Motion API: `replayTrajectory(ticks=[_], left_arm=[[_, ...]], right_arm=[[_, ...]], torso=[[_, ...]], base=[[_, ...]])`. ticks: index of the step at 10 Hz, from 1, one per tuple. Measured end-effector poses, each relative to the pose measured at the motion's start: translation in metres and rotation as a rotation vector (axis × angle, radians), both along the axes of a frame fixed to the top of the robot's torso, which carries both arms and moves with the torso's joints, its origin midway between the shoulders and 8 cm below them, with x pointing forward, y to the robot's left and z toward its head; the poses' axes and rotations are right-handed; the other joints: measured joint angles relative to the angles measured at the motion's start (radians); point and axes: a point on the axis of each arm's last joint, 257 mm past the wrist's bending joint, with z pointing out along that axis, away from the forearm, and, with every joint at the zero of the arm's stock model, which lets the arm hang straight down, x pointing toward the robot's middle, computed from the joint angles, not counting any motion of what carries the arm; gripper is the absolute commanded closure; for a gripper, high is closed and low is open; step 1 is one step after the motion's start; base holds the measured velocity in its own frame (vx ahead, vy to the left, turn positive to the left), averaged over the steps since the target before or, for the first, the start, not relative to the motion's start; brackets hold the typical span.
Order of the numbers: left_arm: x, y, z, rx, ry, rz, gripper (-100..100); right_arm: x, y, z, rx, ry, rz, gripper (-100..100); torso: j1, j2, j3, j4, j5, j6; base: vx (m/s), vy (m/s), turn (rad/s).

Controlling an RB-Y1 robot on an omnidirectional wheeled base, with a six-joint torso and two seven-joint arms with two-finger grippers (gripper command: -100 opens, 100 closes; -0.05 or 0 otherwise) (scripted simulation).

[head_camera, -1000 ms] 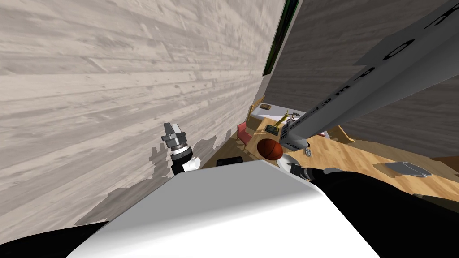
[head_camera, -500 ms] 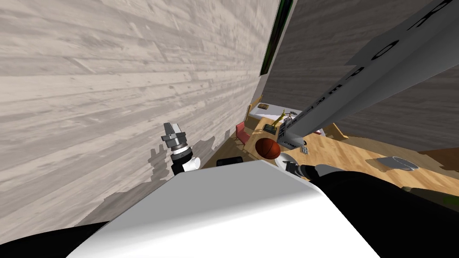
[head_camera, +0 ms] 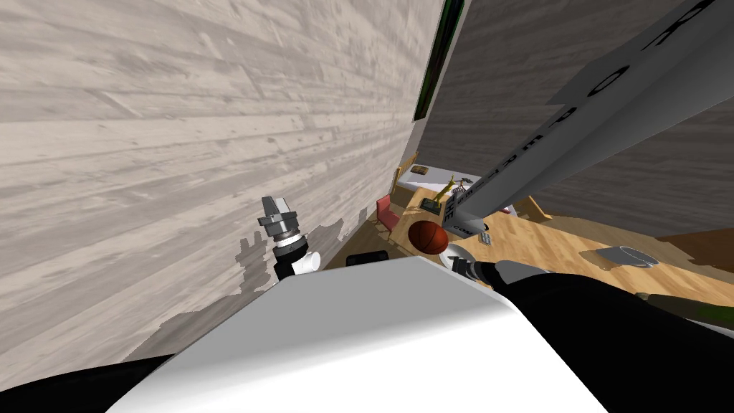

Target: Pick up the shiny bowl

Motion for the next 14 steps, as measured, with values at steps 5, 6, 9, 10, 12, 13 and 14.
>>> replayTrajectory(ticks=[5, 6, 9, 10, 12, 13, 14], left_arm=[[0.0, 0.0, 0.0, 0.0, 0.0, 0.0, 0], [0.0, 0.0, 0.0, 0.0, 0.0, 0.0, 0], [0.0, 0.0, 0.0, 0.0, 0.0, 0.0, 0], [0.0, 0.0, 0.0, 0.0, 0.0, 0.0, 0], [0.0, 0.0, 0.0, 0.0, 0.0, 0.0, 0], [0.0, 0.0, 0.0, 0.0, 0.0, 0.0, 0], [0.0, 0.0, 0.0, 0.0, 0.0, 0.0, 0]], right_arm=[[-0.0009, 0.0015, -0.0004, 0.001, 0.002, 0.001, -100], [0.0025, 0.0062, 0.0003, 0.002, 0.002, 0.01, -100], [0.0033, 0.0092, -0.0003, 0.0, 0.002, 0.009, -100], [0.0033, 0.0093, -0.0002, 0.0, 0.002, 0.01, -100], [0.0033, 0.0094, -0.0002, 0.0, 0.002, 0.01, -100], [0.0033, 0.0094, -0.0002, 0.0, 0.002, 0.01, -100], [0.0032, 0.0094, -0.0002, 0.0, 0.003, 0.01, -100]], torso=[[0.0, 0.0, 0.0, 0.0, 0.0, 0.0], [0.0, 0.0, 0.0, 0.0, 0.0, 0.0], [-0.001, 0.001, 0.0, 0.0, 0.0, 0.0], [0.0, 0.0, 0.0, 0.0, 0.0, 0.0], [-0.001, 0.001, 0.0, 0.0, 0.0, 0.0], [0.0, 0.0, 0.0, 0.0, 0.0, 0.0], [0.0, 0.0, 0.0, 0.0, 0.0, 0.0]], base=[[0.002, 0.003, -0.012], [0.009, 0.01, -0.03], [0.002, 0.002, -0.012], [-0.009, -0.01, 0.03], [0.004, 0.005, -0.014], [0.005, 0.005, -0.016], [-0.01, -0.011, 0.033]])
